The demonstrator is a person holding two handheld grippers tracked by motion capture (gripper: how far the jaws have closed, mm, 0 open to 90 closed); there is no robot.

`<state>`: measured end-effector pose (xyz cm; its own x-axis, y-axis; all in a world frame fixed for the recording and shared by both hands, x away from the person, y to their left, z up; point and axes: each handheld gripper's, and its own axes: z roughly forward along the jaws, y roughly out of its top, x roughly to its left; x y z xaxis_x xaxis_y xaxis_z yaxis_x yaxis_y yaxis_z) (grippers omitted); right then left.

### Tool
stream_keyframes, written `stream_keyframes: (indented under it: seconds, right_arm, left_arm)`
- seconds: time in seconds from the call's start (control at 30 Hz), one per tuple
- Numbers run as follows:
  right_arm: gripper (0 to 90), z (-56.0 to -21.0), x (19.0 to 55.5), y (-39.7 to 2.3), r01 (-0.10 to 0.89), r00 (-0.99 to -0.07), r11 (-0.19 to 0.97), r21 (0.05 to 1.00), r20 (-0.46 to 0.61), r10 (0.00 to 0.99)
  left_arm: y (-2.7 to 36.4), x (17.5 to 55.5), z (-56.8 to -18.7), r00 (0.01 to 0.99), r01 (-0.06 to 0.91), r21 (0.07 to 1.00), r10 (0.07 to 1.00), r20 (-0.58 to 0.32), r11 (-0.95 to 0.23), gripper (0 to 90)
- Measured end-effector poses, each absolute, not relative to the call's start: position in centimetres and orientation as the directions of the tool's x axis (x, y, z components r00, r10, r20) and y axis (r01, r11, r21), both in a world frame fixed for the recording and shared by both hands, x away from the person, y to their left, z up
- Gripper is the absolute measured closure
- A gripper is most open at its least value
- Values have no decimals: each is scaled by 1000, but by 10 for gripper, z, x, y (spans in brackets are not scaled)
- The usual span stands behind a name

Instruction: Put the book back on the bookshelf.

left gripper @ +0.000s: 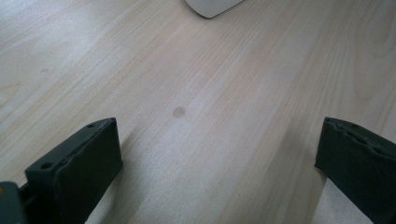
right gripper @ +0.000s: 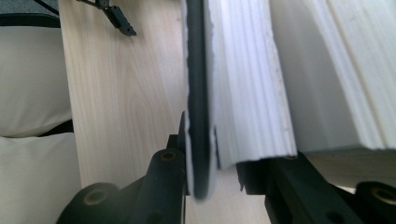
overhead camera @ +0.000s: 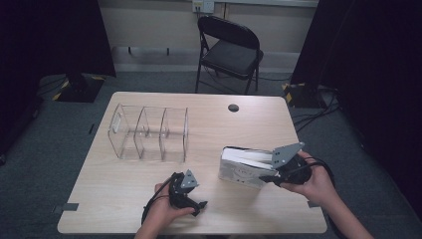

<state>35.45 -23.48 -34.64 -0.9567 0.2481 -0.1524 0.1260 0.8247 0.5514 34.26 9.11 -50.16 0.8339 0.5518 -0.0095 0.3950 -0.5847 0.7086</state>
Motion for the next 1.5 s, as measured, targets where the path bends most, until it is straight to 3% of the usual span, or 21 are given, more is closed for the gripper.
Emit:
stream_keyframes:
  seconds: [1.27, 1.43, 1.5]
  right_arm:
    - [738, -347, 386, -249, 207, -955, 771, 602, -46, 293]
    - [730, -348, 386, -251, 206, -953, 760, 616, -49, 298]
    - [729, -348, 386, -252, 209, -953, 757, 619, -47, 301]
  left_arm:
    - [91, 343, -502, 833, 393, 716, 554, -11, -577, 0]
    - [86, 346, -496, 843, 411, 659, 539, -10, -630, 0]
    - [83, 348, -491, 846, 417, 638, 533, -12, -648, 42]
